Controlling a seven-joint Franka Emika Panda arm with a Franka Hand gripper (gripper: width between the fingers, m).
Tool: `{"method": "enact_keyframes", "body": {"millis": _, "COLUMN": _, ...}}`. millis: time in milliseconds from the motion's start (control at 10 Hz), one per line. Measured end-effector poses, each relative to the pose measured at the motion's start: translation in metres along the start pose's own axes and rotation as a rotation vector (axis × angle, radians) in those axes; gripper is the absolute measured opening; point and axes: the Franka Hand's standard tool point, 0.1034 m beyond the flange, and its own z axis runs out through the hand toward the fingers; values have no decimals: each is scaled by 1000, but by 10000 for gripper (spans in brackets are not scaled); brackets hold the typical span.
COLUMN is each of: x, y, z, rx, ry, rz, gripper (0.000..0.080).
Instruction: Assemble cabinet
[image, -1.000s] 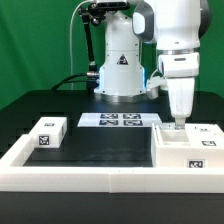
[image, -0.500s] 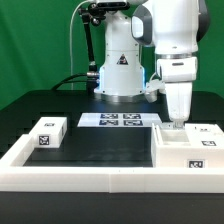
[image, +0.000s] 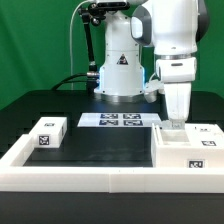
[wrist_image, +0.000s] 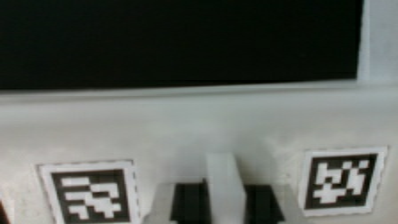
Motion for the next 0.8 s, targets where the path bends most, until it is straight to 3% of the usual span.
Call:
{"method": "enact_keyframes", "body": {"millis": 400, "x": 0, "y": 0, "z": -2, "rx": -2, "ry": -1, "rz": 7, "gripper": 69}}
{"method": "enact_keyframes", "body": {"millis": 800, "x": -1, "y": -16, "z": -21, "rx": -7, "ry": -26, "rz": 89, "gripper": 70}}
